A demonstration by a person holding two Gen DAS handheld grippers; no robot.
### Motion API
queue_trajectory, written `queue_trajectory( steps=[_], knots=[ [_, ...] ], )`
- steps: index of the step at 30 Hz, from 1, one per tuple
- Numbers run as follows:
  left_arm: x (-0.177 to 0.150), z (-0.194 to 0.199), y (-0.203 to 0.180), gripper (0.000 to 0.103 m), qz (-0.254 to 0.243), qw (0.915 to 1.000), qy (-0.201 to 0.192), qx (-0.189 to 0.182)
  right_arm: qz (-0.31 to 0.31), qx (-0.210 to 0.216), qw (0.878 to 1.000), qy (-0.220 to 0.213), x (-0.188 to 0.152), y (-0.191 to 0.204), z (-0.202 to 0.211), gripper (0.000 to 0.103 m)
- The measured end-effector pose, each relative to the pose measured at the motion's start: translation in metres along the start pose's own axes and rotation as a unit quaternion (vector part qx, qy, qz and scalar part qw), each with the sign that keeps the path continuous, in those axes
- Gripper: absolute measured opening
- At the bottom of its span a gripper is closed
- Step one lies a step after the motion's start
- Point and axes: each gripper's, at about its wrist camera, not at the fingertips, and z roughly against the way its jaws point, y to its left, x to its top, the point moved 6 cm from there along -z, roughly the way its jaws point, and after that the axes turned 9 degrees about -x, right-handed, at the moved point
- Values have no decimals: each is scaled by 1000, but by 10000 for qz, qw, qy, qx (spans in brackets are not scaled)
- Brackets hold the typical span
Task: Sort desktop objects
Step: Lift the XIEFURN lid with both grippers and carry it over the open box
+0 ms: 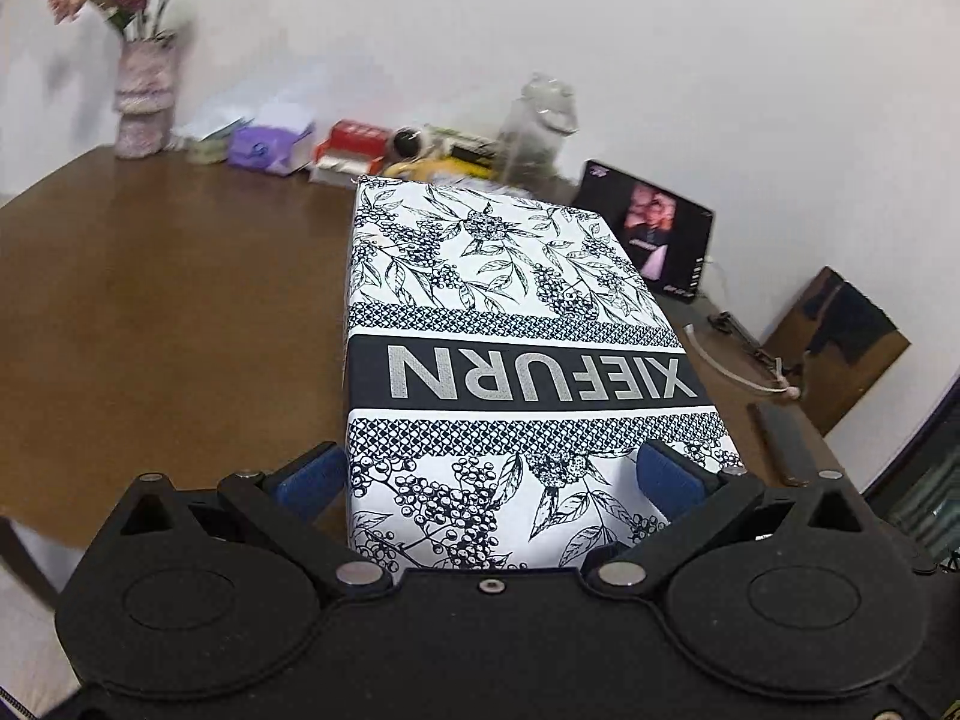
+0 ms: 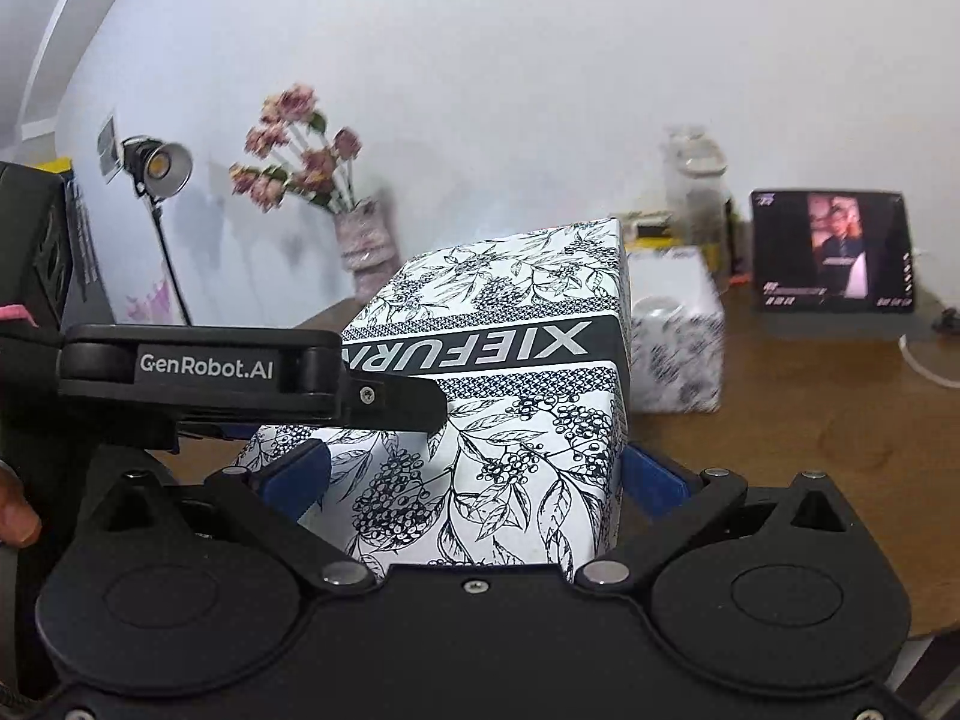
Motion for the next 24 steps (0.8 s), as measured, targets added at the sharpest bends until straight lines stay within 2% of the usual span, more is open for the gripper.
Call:
queue_trajectory(
  steps=[6,11,19,24],
  knots=[
    [34,-25,-17,103,-195,9995,-165,-188,66,-163,9995,-271,38,-23,-14,103],
    [74,-57,-22,103,-239,9988,-319,-301,140,-292,9978,-572,76,-42,-42,103],
    [125,-143,-3,103,-167,9990,-157,-373,-118,-526,9974,-485,109,-63,-126,103],
    [149,-195,15,103,-127,9992,-43,-369,-124,-640,9975,-264,125,-81,-186,103]
  ],
)
